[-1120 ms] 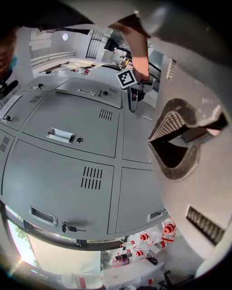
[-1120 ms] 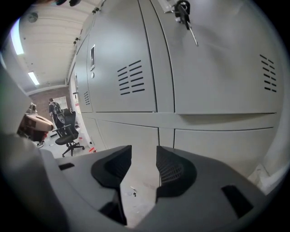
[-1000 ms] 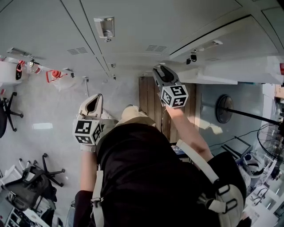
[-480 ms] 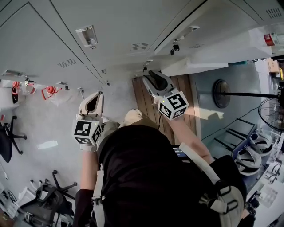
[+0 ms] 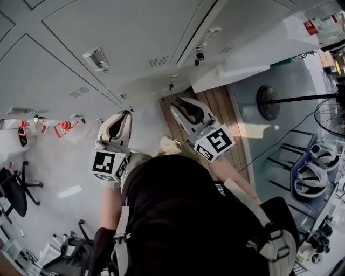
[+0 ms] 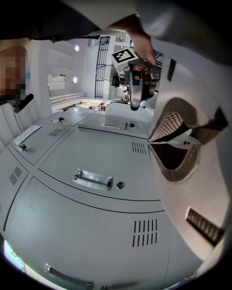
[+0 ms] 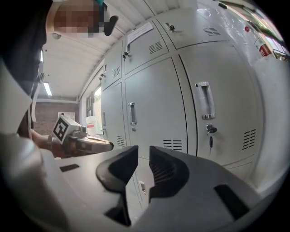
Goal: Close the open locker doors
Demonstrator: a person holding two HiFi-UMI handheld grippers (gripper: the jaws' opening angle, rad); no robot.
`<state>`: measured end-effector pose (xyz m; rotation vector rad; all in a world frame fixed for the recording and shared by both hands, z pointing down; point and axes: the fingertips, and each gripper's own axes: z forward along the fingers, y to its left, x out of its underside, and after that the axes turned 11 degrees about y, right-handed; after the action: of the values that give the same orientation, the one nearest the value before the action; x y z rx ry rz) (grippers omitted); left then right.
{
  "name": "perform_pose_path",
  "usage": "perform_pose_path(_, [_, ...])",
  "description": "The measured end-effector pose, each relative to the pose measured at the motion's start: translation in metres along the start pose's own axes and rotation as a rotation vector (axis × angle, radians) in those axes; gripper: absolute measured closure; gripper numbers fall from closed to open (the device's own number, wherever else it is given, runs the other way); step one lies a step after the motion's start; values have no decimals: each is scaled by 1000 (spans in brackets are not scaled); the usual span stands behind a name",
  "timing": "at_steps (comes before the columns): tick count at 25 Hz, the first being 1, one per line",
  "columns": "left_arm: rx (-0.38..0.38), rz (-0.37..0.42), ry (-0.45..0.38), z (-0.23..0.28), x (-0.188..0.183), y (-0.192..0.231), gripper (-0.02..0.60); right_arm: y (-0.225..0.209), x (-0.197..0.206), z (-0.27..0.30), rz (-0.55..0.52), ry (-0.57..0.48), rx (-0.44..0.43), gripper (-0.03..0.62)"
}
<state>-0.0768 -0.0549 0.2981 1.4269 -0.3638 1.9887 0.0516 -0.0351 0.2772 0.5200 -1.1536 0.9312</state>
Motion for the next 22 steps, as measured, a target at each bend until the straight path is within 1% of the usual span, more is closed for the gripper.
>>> perform_pose_path(5, [65,58,-30,1,-26,-12,572,8,-17,-16,-7,-32,29,507])
perform_pose_path(12, [130,123,-41,1,-59,-25,572,8,-34,-39,20,-72,88,507])
perform_pose_path(19, [185,161,-66,3,-79,-39,572,6,-42,-58,17,-84,134,507])
perform_pose_path(22, [196,170,-75,1,-84,-42,572,4,-44,-66,19,-88,154,507])
